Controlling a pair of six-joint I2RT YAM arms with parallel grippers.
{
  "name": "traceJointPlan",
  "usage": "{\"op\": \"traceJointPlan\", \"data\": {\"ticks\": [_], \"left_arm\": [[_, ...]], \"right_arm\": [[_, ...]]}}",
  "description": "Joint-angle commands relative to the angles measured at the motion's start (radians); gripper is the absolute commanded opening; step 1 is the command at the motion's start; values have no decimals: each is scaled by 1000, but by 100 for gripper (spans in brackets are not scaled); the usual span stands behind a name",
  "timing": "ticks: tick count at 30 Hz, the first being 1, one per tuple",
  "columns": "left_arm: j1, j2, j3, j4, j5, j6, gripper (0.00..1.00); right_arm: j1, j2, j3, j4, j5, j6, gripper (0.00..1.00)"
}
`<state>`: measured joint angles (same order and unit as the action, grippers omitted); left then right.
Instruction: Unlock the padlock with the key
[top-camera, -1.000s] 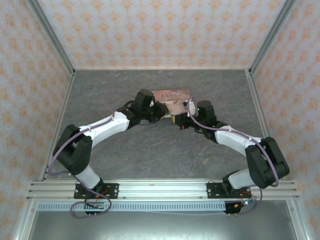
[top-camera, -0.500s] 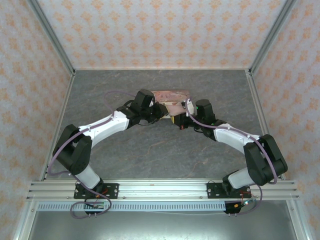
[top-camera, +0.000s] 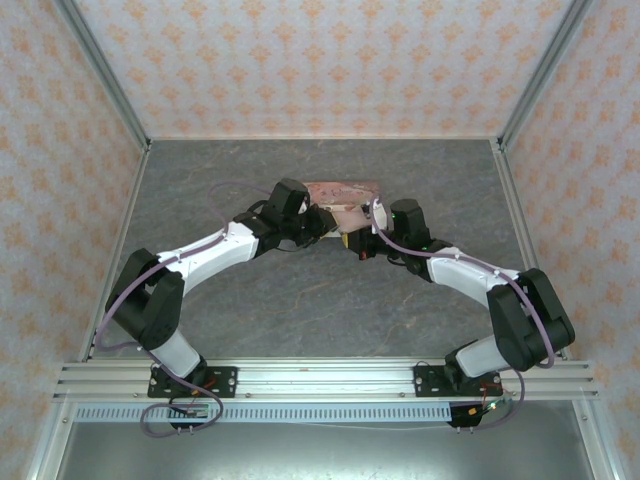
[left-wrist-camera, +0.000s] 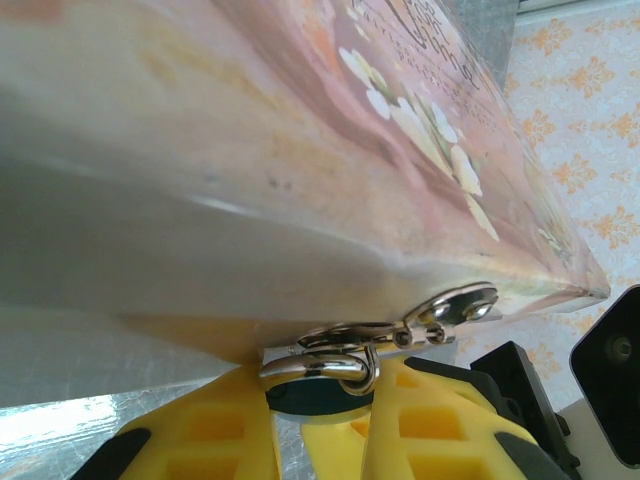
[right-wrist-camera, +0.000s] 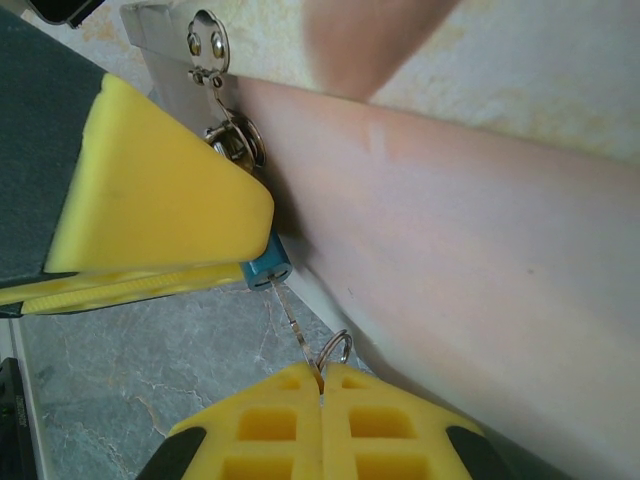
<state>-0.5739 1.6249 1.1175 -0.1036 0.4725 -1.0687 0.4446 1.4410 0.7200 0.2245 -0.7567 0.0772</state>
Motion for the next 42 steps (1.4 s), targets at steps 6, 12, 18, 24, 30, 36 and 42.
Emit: {"op": "traceJointPlan", "data": {"ticks": [6, 12, 18, 24, 30, 36, 42], "left_arm": [[-6, -8, 36, 43, 56, 32, 3], [-6, -5, 35, 30, 68, 42, 3], [-6, -5, 35, 35, 72, 39, 3], [-7, 10, 34, 44, 77, 33, 3], [-11, 40, 27, 71, 82, 22, 3], [-11, 84, -5, 129, 61, 0, 2], [-9, 139, -46, 219, 41, -33, 1]], "right_arm": [[6, 4, 20, 122, -6, 52, 0], [6, -1, 26, 182, -27, 78, 0], [5, 28, 57, 177, -51, 68, 0], [6, 36, 64, 208, -66, 91, 0], [6, 55, 75, 291, -94, 162, 0], [8, 96, 53, 346, -82, 202, 0], [7, 169, -2, 390, -59, 215, 0]]}}
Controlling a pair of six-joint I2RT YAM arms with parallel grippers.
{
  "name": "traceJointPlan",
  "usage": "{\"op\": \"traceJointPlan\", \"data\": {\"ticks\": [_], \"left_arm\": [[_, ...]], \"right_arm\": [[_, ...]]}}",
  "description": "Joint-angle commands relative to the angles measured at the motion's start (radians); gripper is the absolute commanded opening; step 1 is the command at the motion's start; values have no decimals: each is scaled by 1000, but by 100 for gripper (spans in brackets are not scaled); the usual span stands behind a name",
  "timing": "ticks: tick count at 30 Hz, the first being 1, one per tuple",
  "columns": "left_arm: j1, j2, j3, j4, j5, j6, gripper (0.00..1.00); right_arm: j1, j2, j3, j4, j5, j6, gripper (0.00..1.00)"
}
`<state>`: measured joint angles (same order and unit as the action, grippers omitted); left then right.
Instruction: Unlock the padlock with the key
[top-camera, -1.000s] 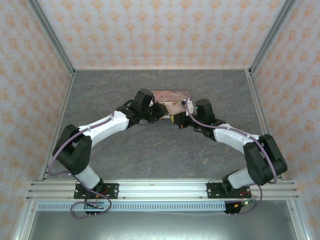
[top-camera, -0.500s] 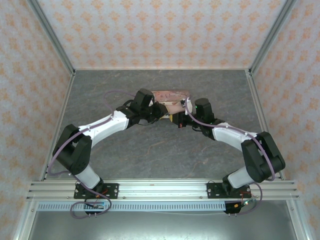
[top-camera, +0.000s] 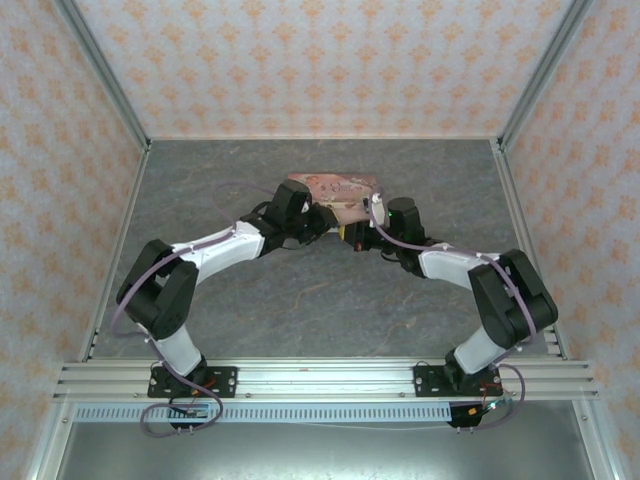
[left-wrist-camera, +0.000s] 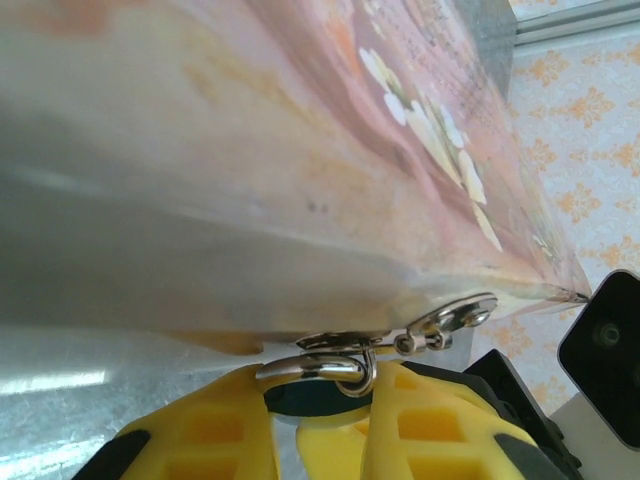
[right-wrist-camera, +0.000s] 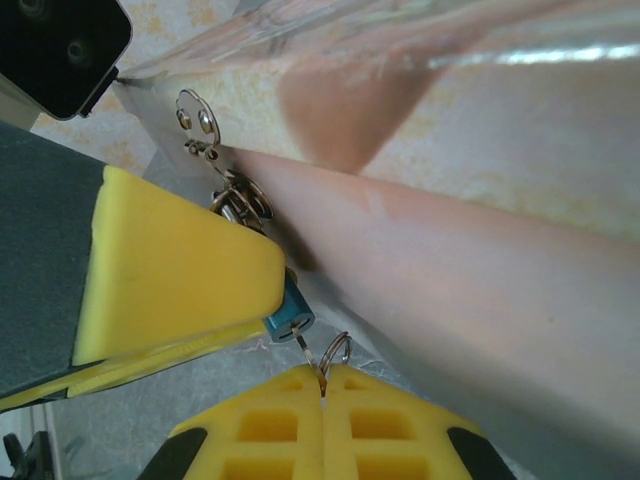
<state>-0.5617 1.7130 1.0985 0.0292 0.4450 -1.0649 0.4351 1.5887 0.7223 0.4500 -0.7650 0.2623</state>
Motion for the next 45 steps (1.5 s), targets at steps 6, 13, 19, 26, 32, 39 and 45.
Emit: {"op": "traceJointPlan", "data": {"ticks": [6, 13, 19, 26, 32, 39, 45], "left_arm": [[-20, 111, -44, 125, 67, -39, 2], [-17, 160, -71, 185, 57, -61, 3], [-4, 156, -92, 195, 40, -44, 18], [41, 55, -148, 175, 4, -21, 47], [52, 0, -234, 326, -24, -86, 55], [51, 58, -349, 671, -50, -254, 49], [35, 103, -353, 731, -73, -288, 42]], "right_arm": [[17, 86, -28, 179, -45, 39, 0], [17, 142, -60, 187, -39, 58, 0], [16, 164, -68, 189, -24, 94, 0], [16, 172, -24, 99, -14, 145, 0], [17, 180, 0, 88, -34, 196, 0], [16, 174, 26, 97, -72, 277, 0], [16, 172, 30, 97, -74, 304, 0]]}}
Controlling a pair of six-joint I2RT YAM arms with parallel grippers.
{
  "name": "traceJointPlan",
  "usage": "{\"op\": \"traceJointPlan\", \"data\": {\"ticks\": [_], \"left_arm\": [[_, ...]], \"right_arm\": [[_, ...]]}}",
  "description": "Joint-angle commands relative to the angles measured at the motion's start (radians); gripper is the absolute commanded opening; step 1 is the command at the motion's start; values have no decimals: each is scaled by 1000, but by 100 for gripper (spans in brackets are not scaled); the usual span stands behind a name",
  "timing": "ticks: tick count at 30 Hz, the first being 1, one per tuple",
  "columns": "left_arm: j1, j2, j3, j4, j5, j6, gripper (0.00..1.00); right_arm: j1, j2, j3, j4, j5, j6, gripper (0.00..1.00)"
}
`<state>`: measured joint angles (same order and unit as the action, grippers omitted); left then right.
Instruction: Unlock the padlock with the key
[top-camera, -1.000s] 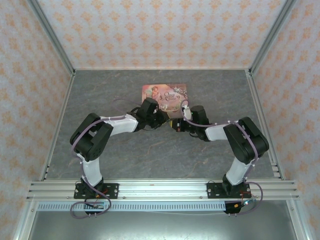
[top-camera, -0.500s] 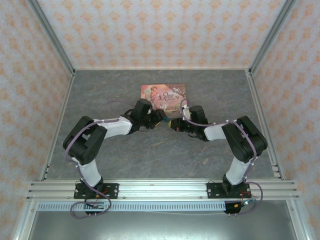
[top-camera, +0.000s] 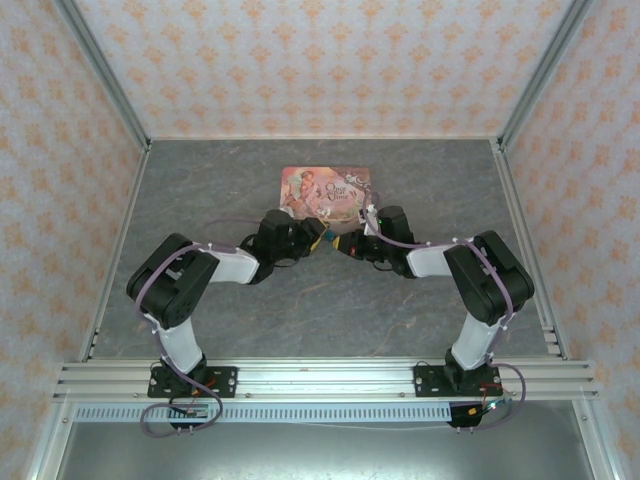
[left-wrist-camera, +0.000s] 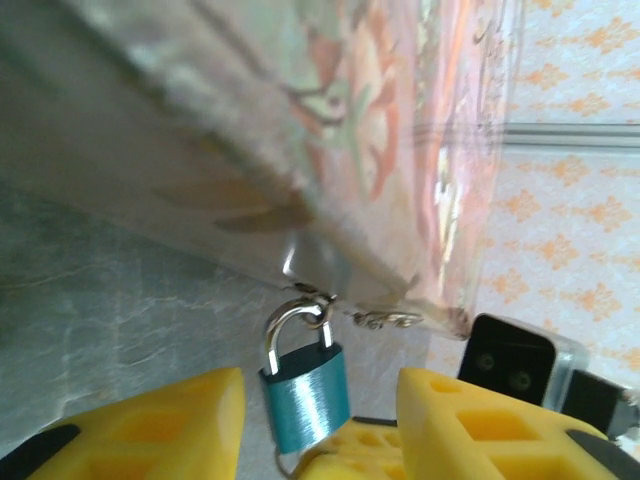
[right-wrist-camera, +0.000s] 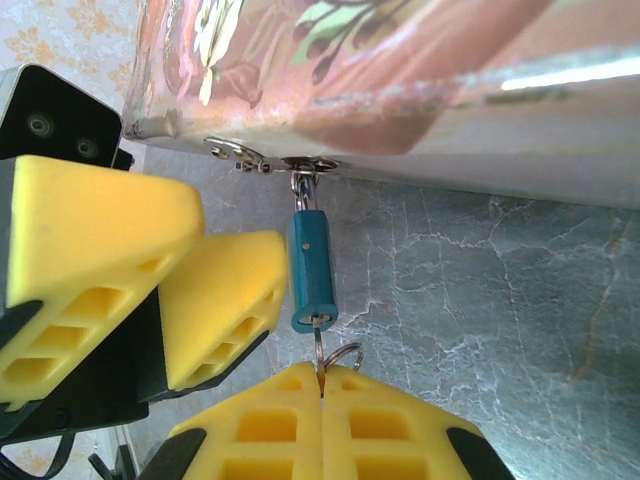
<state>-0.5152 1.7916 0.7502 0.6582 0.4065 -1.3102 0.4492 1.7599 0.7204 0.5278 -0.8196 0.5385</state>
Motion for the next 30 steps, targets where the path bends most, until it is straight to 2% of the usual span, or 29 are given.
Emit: {"op": "traceJointPlan", "data": {"ticks": [1, 7, 12, 19, 23, 30], "left_arm": [[-12, 32, 0, 103, -34, -45, 41], [-25, 70, 29, 97, -35, -58, 36], [-31, 72, 24, 52, -56, -57, 35], [-40, 20, 0, -65, -100, -48, 42], [-46, 6, 5, -102, -105, -44, 43], [-58, 73, 29, -1, -65, -99, 39]], "right_arm": [[3, 4, 31, 19, -21, 29, 0], [3, 9, 38, 15, -23, 31, 0], [3, 6, 38, 5, -14, 32, 0], [2, 12, 45, -3, -10, 30, 0], [2, 13, 48, -3, -12, 29, 0], [3, 14, 48, -3, -17, 33, 0]]}}
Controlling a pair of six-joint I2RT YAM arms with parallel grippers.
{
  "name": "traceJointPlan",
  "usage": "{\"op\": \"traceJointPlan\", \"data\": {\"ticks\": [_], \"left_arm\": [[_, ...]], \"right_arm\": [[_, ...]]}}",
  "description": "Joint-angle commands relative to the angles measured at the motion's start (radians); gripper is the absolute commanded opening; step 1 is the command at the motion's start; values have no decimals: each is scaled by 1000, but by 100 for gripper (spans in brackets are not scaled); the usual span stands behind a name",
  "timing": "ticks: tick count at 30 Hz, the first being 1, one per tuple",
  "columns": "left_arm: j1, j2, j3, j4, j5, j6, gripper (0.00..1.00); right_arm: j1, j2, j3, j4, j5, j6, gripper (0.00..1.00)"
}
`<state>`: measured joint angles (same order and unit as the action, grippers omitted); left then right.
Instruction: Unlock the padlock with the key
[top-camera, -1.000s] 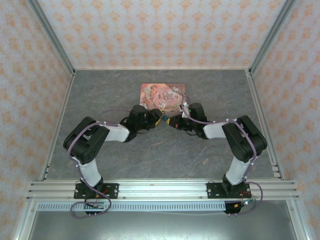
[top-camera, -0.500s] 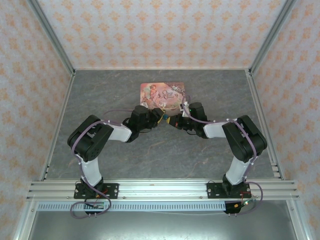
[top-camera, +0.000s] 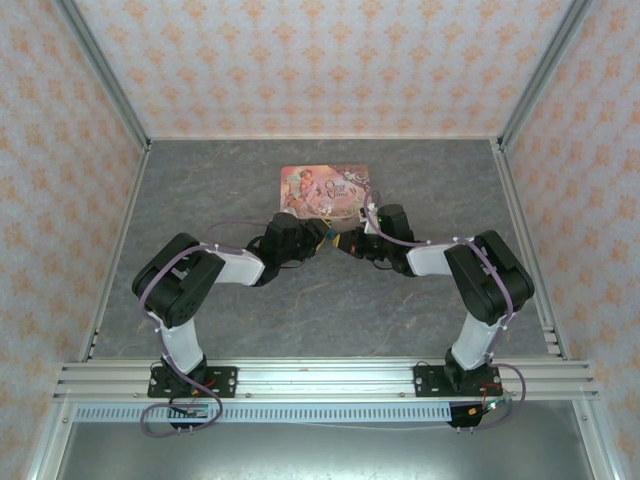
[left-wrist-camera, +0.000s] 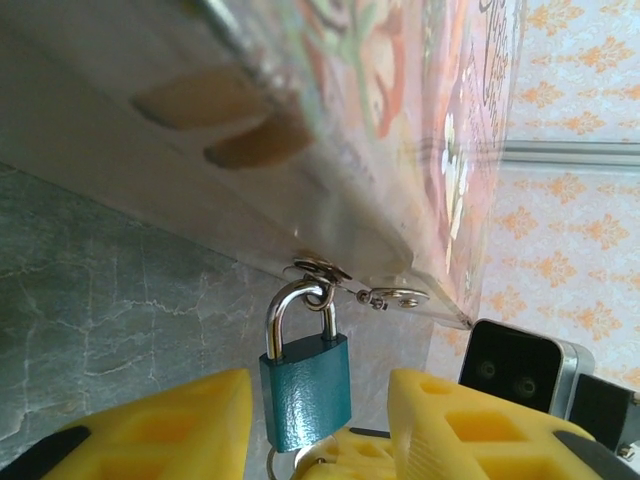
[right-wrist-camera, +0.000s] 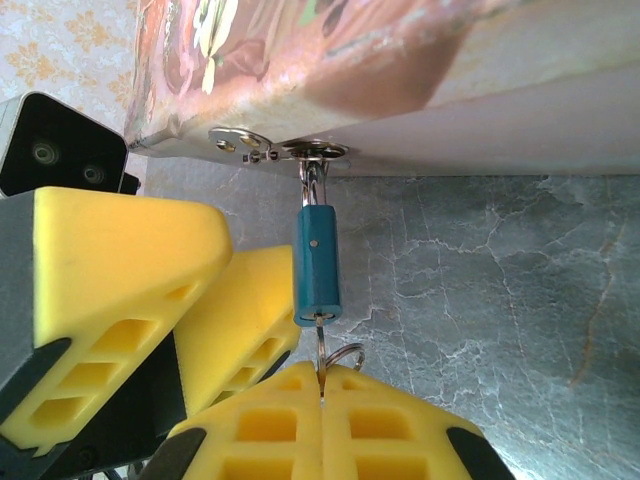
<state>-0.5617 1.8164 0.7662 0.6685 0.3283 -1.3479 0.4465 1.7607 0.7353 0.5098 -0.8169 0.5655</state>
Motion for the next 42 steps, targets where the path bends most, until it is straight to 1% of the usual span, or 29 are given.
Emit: {"op": "traceJointPlan", "data": {"ticks": [1, 5, 6, 8, 10, 12, 14, 17, 19, 23, 28, 31, 37, 42], "left_arm": [[-14, 59, 16, 9, 15, -74, 38], [-20, 87, 26, 72, 24, -111, 36], [-22, 120, 30, 81, 27, -118, 36], [-25, 124, 33, 73, 24, -122, 36], [-27, 120, 36, 42, 19, -114, 37], [-29, 107, 37, -9, 8, -104, 40], [-29, 100, 39, -69, -3, -90, 41], [-30, 54, 43, -151, -24, -67, 42], [-30, 49, 44, -169, -29, -61, 42], [-32, 63, 58, -155, -18, -69, 41], [-37, 78, 58, -117, -34, -84, 40], [-37, 78, 56, -107, -58, -91, 40], [-37, 66, 35, -21, -123, -114, 40], [-37, 57, 34, -7, -157, -102, 39]], "right_arm": [[6, 11, 33, 14, -19, 5, 0], [6, 12, 35, 10, -18, 6, 0], [5, 13, 35, 10, -18, 7, 0], [6, 13, 36, 10, -21, 7, 0], [5, 11, 35, 10, -19, 9, 0], [5, 10, 37, 7, -14, 9, 0], [5, 11, 38, 5, -13, 8, 0], [6, 14, 42, 6, -16, 11, 0], [6, 18, 44, 9, -19, 13, 0], [5, 20, 45, 19, -26, 22, 0], [5, 21, 44, 19, -23, 22, 0], [5, 19, 43, 18, -22, 22, 0], [5, 20, 44, 15, -16, 27, 0], [5, 19, 46, 21, -21, 30, 0]]}}
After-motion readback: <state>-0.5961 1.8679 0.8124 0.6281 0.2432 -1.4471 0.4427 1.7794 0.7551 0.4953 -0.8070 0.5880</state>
